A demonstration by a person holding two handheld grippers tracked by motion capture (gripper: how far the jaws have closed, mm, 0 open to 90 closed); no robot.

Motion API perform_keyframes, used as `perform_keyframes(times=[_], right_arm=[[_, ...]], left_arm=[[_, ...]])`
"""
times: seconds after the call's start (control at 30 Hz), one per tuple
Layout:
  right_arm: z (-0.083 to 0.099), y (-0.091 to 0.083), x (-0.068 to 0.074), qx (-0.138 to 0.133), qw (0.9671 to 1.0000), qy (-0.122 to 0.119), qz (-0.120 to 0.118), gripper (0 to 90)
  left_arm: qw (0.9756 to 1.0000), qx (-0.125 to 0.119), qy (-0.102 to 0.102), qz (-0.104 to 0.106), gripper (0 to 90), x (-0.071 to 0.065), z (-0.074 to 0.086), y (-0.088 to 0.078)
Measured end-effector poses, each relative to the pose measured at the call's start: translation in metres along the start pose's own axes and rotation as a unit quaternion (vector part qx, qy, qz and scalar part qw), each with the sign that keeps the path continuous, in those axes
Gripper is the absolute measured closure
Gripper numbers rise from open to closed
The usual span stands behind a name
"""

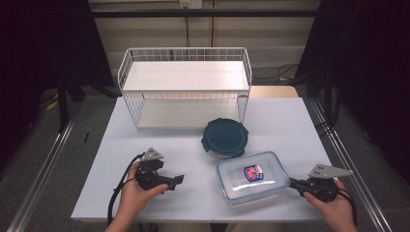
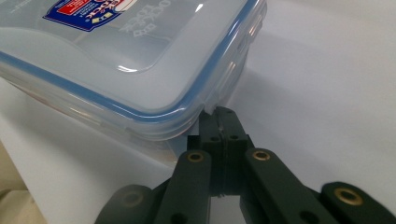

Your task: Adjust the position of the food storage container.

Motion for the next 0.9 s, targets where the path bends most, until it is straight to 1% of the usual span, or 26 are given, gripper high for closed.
perform_keyframes(times=[0.03,0.07,0.1,0.13,0.23,0.27,0.3,0.33,0.37,0.43,0.5,0.53,0.6,0.67,0.7,0.77,0.83,0.87,0.9], right_arm=[[0.000,0.000,0.000,0.000,1.0000,0.000,0.000,90.0],[0.000,0.001,0.003,0.000,1.0000,0.002,-0.007,90.0],[0.000,0.001,0.003,0.000,1.0000,0.002,-0.007,90.0],[0.000,0.002,0.006,0.000,0.9999,0.000,-0.010,90.0],[-0.001,0.003,0.008,0.002,0.9999,-0.003,-0.016,90.0],[-0.002,0.005,0.011,0.003,0.9997,-0.007,-0.023,90.0],[-0.002,0.005,0.012,0.004,0.9997,-0.007,-0.022,90.0],[-0.002,0.006,0.012,0.003,0.9996,-0.008,-0.027,90.0],[-0.002,0.006,0.013,0.004,0.9996,-0.007,-0.028,90.0],[-0.002,0.007,0.014,0.003,0.9995,-0.008,-0.029,90.0],[-0.003,0.009,0.016,0.002,0.9993,-0.009,-0.037,90.0],[-0.003,0.009,0.017,0.000,0.9993,-0.008,-0.038,90.0],[-0.003,0.010,0.018,0.001,0.9991,-0.008,-0.042,90.0],[-0.003,0.010,0.019,0.001,0.9991,-0.009,-0.042,90.0],[-0.003,0.011,0.021,0.001,0.9990,-0.010,-0.045,90.0],[-0.003,0.011,0.022,0.002,0.9988,-0.009,-0.048,90.0],[-0.003,0.012,0.025,0.003,0.9986,-0.012,-0.052,90.0],[-0.004,0.013,0.027,0.004,0.9985,-0.012,-0.053,90.0],[-0.004,0.013,0.027,0.004,0.9985,-0.012,-0.053,90.0]], left_arm=[[1.0000,0.000,0.000,0.000,3.7,0.000,0.000,0.000],[1.0000,0.000,-0.002,0.001,3.7,0.000,0.000,0.000],[1.0000,0.000,-0.002,0.001,3.7,0.000,0.000,0.000],[1.0000,-0.001,-0.004,-0.001,3.7,0.000,0.000,0.000],[1.0000,-0.002,-0.006,-0.002,3.7,0.000,0.000,0.000],[1.0000,-0.001,-0.004,-0.003,3.7,0.000,0.000,-0.001],[1.0000,-0.001,-0.005,-0.001,3.7,0.000,-0.001,-0.001],[1.0000,-0.004,-0.009,0.001,3.7,0.000,-0.001,-0.002],[0.9999,-0.005,-0.011,-0.002,3.7,0.000,-0.001,-0.002],[0.9999,-0.004,-0.011,-0.001,3.7,0.001,-0.001,-0.002],[0.9999,-0.004,-0.014,-0.002,3.7,0.001,-0.001,-0.002],[0.9998,-0.007,-0.021,0.000,3.7,0.000,-0.002,0.000],[0.9998,-0.003,-0.019,0.001,3.7,-0.001,-0.002,0.001],[0.9998,-0.004,-0.020,0.000,3.8,-0.001,-0.002,0.002],[0.9997,-0.004,-0.023,0.004,3.7,-0.003,-0.003,0.003],[0.9997,-0.004,-0.023,0.004,3.8,-0.003,-0.003,0.003],[0.9998,0.000,-0.019,0.006,3.8,-0.003,-0.003,0.003],[0.9996,-0.004,-0.026,0.005,3.8,-0.003,-0.003,0.003],[0.9996,-0.004,-0.026,0.005,3.8,-0.003,-0.003,0.003]])
Point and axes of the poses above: each handheld gripper's, and its own axes: y roughly forward along the jaws, z roughly out of its underside, x roughly to its left, the point moved 3 cm from there along y, roughly forward along the jaws, and after that the axes turned 5 degrees about -x, right-handed, at the moved point
